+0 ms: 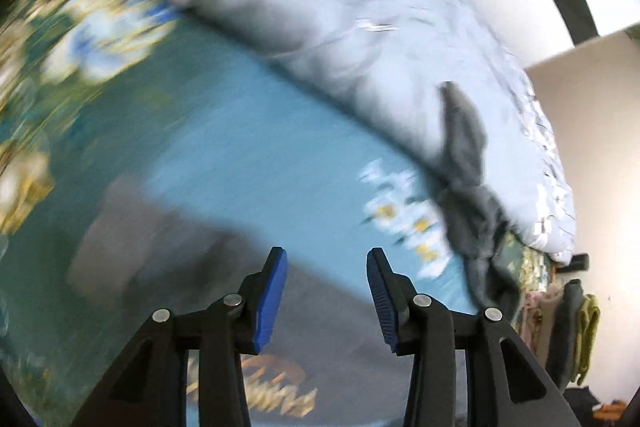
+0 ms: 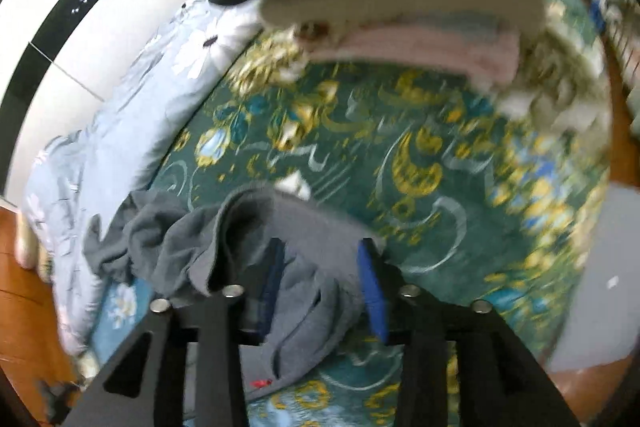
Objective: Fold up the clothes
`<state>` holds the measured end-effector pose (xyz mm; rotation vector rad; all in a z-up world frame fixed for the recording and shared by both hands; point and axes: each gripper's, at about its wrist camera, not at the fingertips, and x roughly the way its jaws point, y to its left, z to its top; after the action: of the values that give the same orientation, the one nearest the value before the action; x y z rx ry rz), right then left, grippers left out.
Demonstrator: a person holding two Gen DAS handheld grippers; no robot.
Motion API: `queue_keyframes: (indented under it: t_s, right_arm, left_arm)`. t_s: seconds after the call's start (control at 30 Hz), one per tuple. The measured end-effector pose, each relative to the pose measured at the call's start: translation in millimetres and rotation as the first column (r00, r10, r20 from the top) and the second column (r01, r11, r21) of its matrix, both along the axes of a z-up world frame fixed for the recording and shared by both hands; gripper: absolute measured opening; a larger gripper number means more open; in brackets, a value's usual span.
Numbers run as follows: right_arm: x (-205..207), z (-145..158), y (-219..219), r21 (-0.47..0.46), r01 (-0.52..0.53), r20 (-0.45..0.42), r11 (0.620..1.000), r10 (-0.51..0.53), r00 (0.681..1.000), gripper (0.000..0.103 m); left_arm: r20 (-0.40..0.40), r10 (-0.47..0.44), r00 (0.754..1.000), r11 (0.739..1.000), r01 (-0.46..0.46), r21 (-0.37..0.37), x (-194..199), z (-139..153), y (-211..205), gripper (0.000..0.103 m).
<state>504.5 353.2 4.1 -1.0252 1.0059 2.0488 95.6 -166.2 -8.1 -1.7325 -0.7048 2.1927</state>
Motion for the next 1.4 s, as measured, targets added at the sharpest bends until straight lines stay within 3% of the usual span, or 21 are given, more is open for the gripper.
queue_keyframes:
  t_s: [0.07, 0.13, 0.23, 0.33, 0.43, 0.53, 0.7, 0.73, 0.83, 0.9, 1.0, 1.07, 1.27, 1.4]
  right_arm:
    - [-5.7, 9.3, -3.3, -0.004, -0.028, -0.034, 1.0, 0.028, 0.999, 0.045]
    - [-20.5, 5.7, -9.3, -0.109, -0.119, -0.106, 0.987, 0.108, 0.988, 0.052]
    - [-47.1, -14.7, -21.1, -0.271, -0.233, -0.203, 0.934, 0.181, 0.962, 0.054]
    - [-63.6, -37.4, -24.8, -0.331, -0.227, -0.182, 0.916, 0.174, 0.968, 0.057]
    - [-68.5, -56.6, -21.0, -0.376, -0.191, -0.184, 0.907, 0.129, 0.974, 0.057]
    - [-68.4, -73.7, -17.7, -0.427, -0.148, -0.194, 0.892, 0.069, 0.979, 0.057]
    - [-79.5, -94.4, -18.7, -0.479, -0.133, -0.18, 0.868, 0.051, 0.982, 0.057]
    - [-83.0, -96.5, -20.2, -0.489, -0.135, -0.179, 0.862, 0.053, 0.982, 0.057]
    - [-93.3, -100.3, -25.1, -0.506, -0.139, -0.171, 0.851, 0.059, 0.983, 0.057]
    - [-97.2, -99.5, -27.2, -0.501, -0.134, -0.161, 0.855, 0.06, 0.985, 0.059]
    - [-99.2, -93.2, -28.8, -0.495, -0.128, -0.168, 0.859, 0.05, 0.984, 0.033]
    - [-95.9, -79.0, -29.2, -0.473, -0.133, -0.19, 0.871, 0.047, 0.981, 0.008]
    - [-85.7, -36.6, -30.5, -0.402, -0.144, -0.255, 0.904, 0.041, 0.966, 0.006]
    - [-78.9, -8.3, -31.4, -0.354, -0.149, -0.298, 0.923, 0.039, 0.954, 0.006]
  left_arm:
    - [-0.008, -0.032, 0.999, 0.999, 0.033, 0.035, -30.9, 2.9, 30.3, 0.049]
    - [-0.015, -0.056, 0.998, 0.996, 0.057, 0.062, -59.6, 3.4, 61.0, 0.051]
    - [-0.012, -0.074, 0.997, 0.994, 0.075, 0.077, -97.6, -2.5, 104.3, 0.051]
    - [-0.007, -0.091, 0.996, 0.992, 0.092, 0.087, -132.1, -10.5, 144.0, 0.055]
    - [0.015, -0.108, 0.994, 0.994, 0.107, 0.026, -157.7, -25.5, 171.6, 0.056]
    - [0.034, -0.086, 0.996, 0.995, 0.087, -0.039, -175.2, -40.8, 186.6, 0.056]
    - [0.015, -0.09, 0.996, 0.994, 0.091, -0.068, -182.6, -45.5, 197.9, 0.054]
    - [0.006, -0.091, 0.996, 0.993, 0.092, -0.071, -182.8, -44.4, 198.9, 0.051]
    - [-0.012, -0.094, 0.996, 0.993, 0.093, -0.079, -182.4, -40.7, 201.3, 0.018]
    - [-0.029, -0.097, 0.995, 0.991, 0.094, -0.097, -180.5, -35.3, 201.1, 0.007]
    - [-0.066, -0.101, 0.993, 0.99, 0.093, -0.109, -176.0, -23.1, 197.7, 0.004]
    - [-0.098, -0.097, 0.99, 0.991, 0.087, -0.098, -172.8, -8.5, 193.0, 0.004]
    - [-0.213, -0.048, 0.976, 0.999, 0.051, 0.009, -153.0, 64.0, 153.3, 0.004]
    - [-0.311, -0.028, 0.95, 0.999, 0.04, 0.034, -116.8, 110.9, 92.3, 0.004]
